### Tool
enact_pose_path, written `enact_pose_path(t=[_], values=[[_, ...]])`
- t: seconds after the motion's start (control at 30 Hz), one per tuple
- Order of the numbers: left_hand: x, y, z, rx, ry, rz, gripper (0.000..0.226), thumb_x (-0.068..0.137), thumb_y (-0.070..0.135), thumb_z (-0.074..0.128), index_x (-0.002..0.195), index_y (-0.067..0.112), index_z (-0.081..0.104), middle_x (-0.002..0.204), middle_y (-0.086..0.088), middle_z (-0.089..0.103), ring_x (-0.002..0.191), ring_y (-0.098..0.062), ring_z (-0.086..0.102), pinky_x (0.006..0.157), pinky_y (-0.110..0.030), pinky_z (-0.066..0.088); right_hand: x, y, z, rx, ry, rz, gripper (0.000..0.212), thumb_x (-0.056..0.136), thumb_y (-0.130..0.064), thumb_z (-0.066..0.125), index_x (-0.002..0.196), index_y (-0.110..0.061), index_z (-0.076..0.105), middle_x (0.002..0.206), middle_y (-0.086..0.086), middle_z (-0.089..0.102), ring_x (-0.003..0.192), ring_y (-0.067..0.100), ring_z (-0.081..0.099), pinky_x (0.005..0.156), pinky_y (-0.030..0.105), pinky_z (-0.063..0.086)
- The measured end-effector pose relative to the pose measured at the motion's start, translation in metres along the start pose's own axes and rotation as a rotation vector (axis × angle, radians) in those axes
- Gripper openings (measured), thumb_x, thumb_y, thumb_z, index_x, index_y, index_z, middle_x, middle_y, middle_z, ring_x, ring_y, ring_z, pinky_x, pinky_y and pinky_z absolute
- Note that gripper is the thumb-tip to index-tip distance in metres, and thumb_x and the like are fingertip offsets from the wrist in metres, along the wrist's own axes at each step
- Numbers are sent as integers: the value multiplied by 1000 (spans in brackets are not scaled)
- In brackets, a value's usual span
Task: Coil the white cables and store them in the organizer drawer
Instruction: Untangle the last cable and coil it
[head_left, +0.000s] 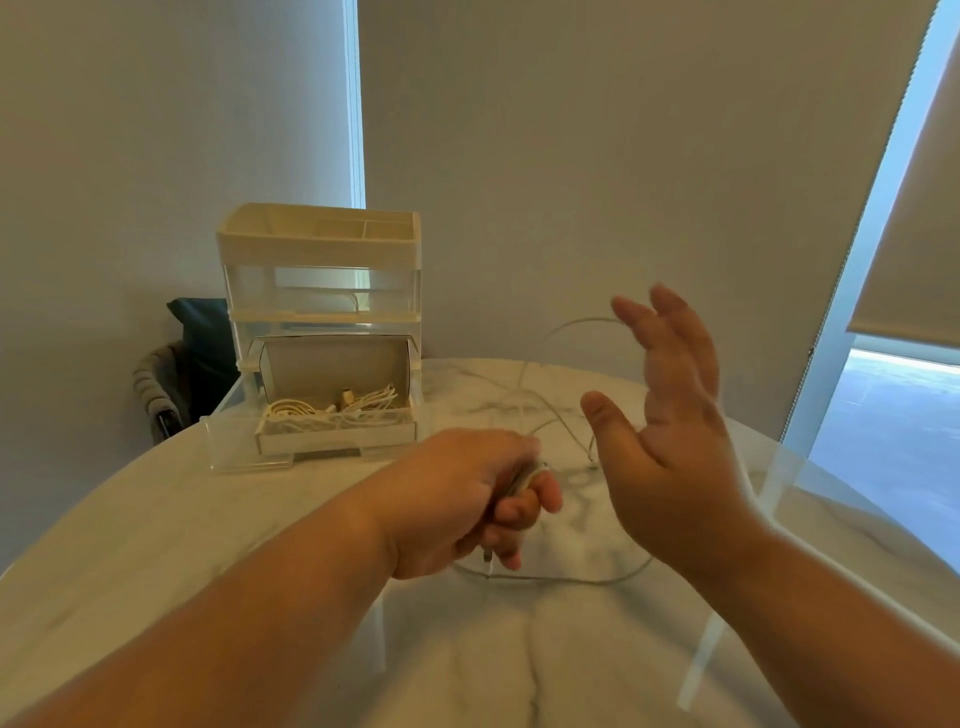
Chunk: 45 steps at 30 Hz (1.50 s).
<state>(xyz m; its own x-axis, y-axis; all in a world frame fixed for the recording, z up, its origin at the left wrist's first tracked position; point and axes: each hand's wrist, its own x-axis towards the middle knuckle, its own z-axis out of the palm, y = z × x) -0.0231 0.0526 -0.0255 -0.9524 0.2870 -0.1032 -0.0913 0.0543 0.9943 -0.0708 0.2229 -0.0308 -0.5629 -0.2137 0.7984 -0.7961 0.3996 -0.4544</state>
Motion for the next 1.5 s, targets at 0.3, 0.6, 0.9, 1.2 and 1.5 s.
enact_pose_path(t=[0.3, 0.6, 0.9, 1.2, 1.5], values=[[-6, 5, 8, 93, -118, 0, 47, 105, 26, 29, 83, 5, 65, 55, -3, 42, 49, -15, 37, 66, -34, 47, 9, 16, 3, -220, -325, -78, 18, 102, -31, 44, 103, -31, 62, 136, -6, 58, 149, 9, 23, 124, 29, 13], [-5, 4, 7, -243, -233, 115, 30, 94, 21, 51, 92, -1, 71, 82, -16, 72, 72, -24, 72, 73, -32, 60, 6, 26, 5, 88, -149, -2, 19, 96, -12, 61, 85, -25, 69, 84, -13, 63, 91, 8, 60, 80, 17, 45], [-5, 10, 1, -553, -230, 305, 24, 89, 20, 51, 86, 4, 69, 78, -14, 71, 73, -26, 72, 77, -36, 61, -11, 18, 26, 453, -324, 241, 18, 91, -18, 55, 82, -25, 69, 77, -1, 65, 78, 25, 61, 74, 51, 50], [-8, 22, -5, -612, 20, 389, 34, 88, 15, 45, 111, -4, 62, 106, -23, 73, 93, -31, 74, 83, -37, 60, -17, 3, 34, 539, -518, 519, 26, 102, -10, 49, 87, -18, 69, 70, 3, 62, 53, 11, 43, 50, 24, 36], [2, 19, -24, -723, 220, 437, 26, 102, 4, 36, 107, 4, 62, 97, -13, 75, 90, -22, 74, 92, -33, 56, -21, -9, 32, 145, -841, 507, 21, 102, -24, 53, 106, -29, 73, 66, -13, 65, 53, -3, 50, 61, 15, 42]])
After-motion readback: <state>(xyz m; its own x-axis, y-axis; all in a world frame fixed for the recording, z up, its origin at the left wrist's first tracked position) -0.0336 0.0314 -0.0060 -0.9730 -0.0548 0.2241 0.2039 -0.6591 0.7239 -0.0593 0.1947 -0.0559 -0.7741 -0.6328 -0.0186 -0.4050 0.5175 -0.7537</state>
